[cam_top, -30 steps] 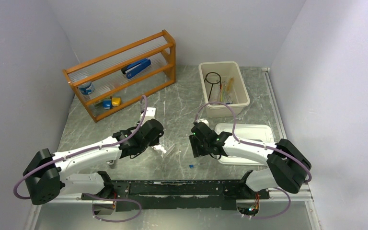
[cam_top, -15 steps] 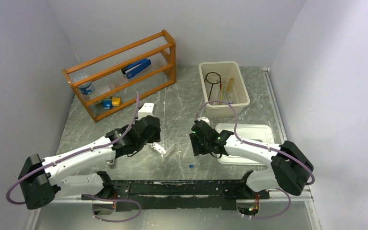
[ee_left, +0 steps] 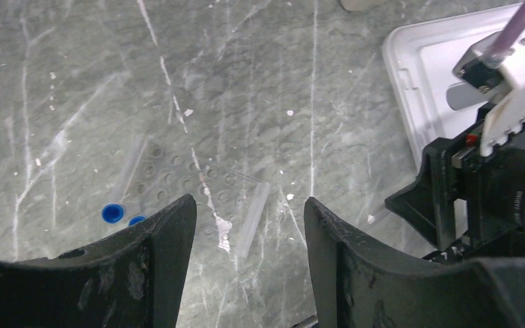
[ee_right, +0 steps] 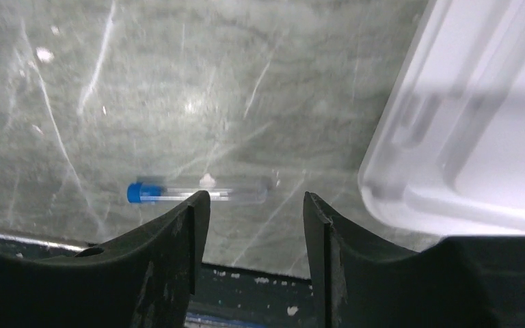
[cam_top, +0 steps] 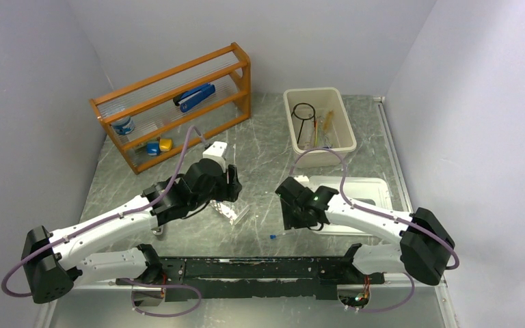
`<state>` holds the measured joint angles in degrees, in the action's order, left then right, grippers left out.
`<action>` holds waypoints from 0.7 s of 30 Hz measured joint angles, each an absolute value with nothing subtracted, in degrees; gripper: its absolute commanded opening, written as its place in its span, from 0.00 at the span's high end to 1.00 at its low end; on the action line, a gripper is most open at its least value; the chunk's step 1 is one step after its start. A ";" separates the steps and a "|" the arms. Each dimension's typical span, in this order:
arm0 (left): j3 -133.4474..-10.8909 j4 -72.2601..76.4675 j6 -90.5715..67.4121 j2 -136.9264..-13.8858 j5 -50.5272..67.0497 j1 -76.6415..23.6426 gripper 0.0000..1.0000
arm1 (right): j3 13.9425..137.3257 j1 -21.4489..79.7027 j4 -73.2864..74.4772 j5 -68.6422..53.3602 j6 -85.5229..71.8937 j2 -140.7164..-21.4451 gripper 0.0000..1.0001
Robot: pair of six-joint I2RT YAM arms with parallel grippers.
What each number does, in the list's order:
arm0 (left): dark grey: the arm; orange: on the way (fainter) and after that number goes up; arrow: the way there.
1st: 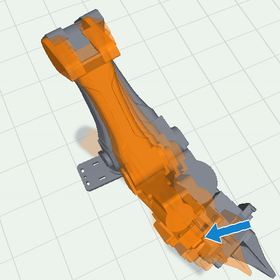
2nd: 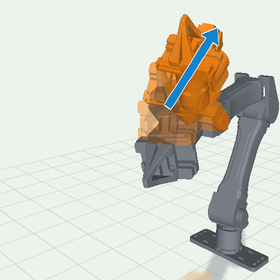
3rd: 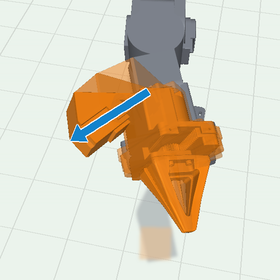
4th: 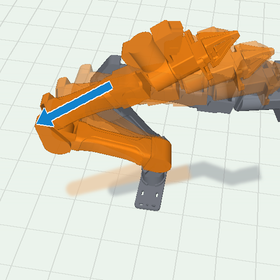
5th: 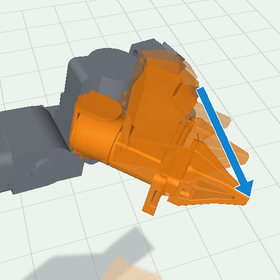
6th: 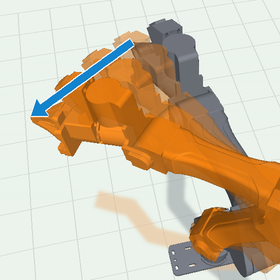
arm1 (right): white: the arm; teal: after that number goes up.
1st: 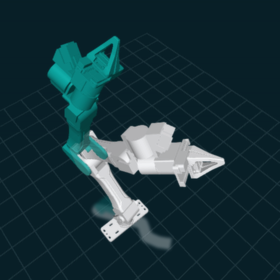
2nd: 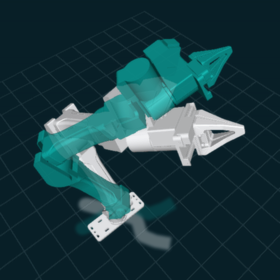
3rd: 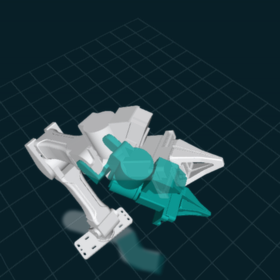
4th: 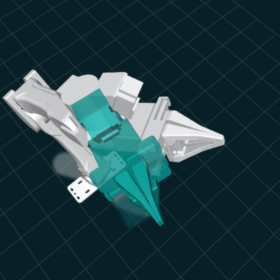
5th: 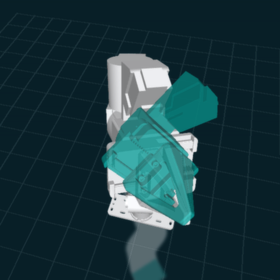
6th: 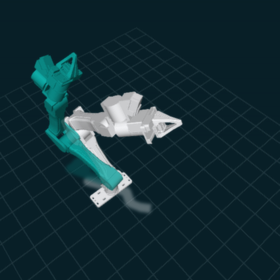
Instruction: Organize the chemistry lab equipment
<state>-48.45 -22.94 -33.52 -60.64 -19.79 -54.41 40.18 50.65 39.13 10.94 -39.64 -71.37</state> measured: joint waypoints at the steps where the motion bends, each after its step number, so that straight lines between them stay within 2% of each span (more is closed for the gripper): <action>1: -48.45 -22.57 -33.32 -60.64 -19.11 -54.41 0.36 | 40.16 51.55 40.25 11.00 -40.75 -71.46 0.44; 12: -48.36 -22.04 -31.79 -60.58 -18.59 -54.41 0.34 | 40.73 59.99 46.59 13.37 -47.35 -77.43 0.32; 16: -48.34 -22.06 -31.51 -60.47 -18.90 -54.41 0.34 | 41.50 60.12 45.65 14.79 -47.20 -80.27 0.23; 21: -48.34 -22.09 -31.27 -60.36 -19.07 -54.41 0.34 | 43.18 60.12 38.87 17.12 -46.00 -82.89 0.18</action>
<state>-48.34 -22.09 -31.27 -60.36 -19.07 -54.41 43.18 60.12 38.87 17.12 -46.00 -82.89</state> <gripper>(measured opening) 0.662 0.801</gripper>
